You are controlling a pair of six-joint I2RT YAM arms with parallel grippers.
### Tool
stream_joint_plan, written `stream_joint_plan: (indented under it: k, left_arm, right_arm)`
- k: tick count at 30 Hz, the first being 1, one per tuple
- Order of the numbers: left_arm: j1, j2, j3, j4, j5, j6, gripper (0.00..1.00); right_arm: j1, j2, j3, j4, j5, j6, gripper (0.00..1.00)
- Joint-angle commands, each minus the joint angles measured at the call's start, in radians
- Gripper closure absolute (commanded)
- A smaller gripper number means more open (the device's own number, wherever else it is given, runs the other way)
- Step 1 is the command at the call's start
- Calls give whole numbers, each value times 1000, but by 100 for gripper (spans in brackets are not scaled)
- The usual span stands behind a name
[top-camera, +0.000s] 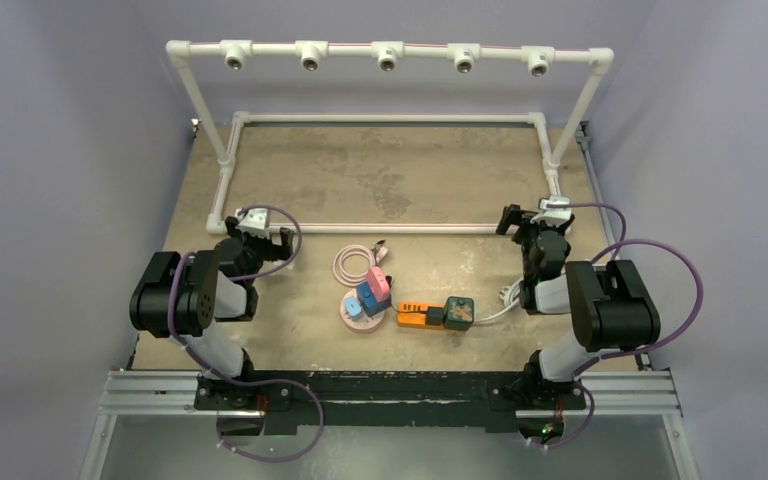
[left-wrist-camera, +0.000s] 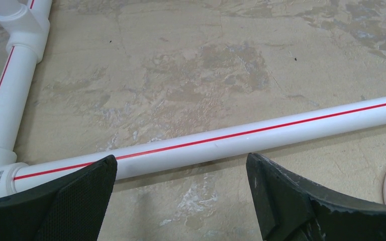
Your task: Insert the plug
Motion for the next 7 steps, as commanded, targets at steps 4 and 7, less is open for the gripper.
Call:
stream_joint_plan:
  k: [4,7]
  left_arm:
    - [-12,0,23,41,-15,-11,1]
    - [-13,-4,20,45,-19,-12,1]
  right_arm:
    - [-2,-7,-9,78,-11,-10,1]
    - [-2,-6,-9,78,-11,-10,1]
